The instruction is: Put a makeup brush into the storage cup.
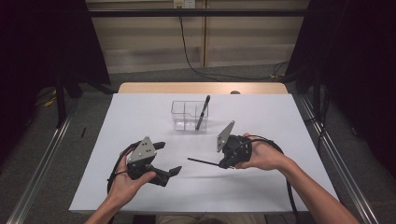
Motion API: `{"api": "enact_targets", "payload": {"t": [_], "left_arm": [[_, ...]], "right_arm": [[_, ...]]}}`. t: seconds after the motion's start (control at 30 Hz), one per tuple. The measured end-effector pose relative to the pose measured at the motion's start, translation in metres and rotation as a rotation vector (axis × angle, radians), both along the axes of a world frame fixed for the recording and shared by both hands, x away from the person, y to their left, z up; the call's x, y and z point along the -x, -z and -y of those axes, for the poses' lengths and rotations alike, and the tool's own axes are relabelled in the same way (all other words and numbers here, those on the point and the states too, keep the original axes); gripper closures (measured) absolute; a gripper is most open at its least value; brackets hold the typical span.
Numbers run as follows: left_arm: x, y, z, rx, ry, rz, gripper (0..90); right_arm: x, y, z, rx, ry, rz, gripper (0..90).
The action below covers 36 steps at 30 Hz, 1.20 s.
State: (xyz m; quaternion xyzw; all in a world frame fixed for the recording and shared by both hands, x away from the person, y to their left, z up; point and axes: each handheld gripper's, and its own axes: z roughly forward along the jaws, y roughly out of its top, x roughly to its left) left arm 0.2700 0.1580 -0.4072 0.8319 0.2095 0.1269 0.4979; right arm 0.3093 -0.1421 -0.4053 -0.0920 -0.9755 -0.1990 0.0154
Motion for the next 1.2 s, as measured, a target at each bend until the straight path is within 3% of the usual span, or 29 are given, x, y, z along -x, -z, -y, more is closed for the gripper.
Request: {"api": "enact_targets", "payload": {"t": [0.23, 0.6, 0.93, 1.03, 1.2], "left_arm": [[-0.005, -0.002, 0.003, -0.027, 0.020, -0.016, 3.9], [-0.011, -0.007, 0.012, -0.129, 0.086, -0.057, 4.6], [-0.017, -0.008, 0.026, -0.219, 0.159, -0.093, 4.5], [-0.021, -0.008, 0.030, -0.245, 0.199, -0.127, 5.7], [-0.031, -0.008, 0.039, -0.299, 0.208, -0.149, 7.6]], "right_arm": [[-0.001, -0.002, -0.008, 0.075, -0.037, 0.005, 86.1], [-0.003, -0.004, -0.019, 0.177, -0.086, -0.005, 86.1], [-0.002, 0.000, -0.028, 0.196, -0.115, -0.008, 86.1], [-0.002, -0.001, -0.029, 0.202, -0.121, -0.008, 86.1], [-0.003, -0.004, -0.032, 0.186, -0.126, -0.005, 86.1]]}}
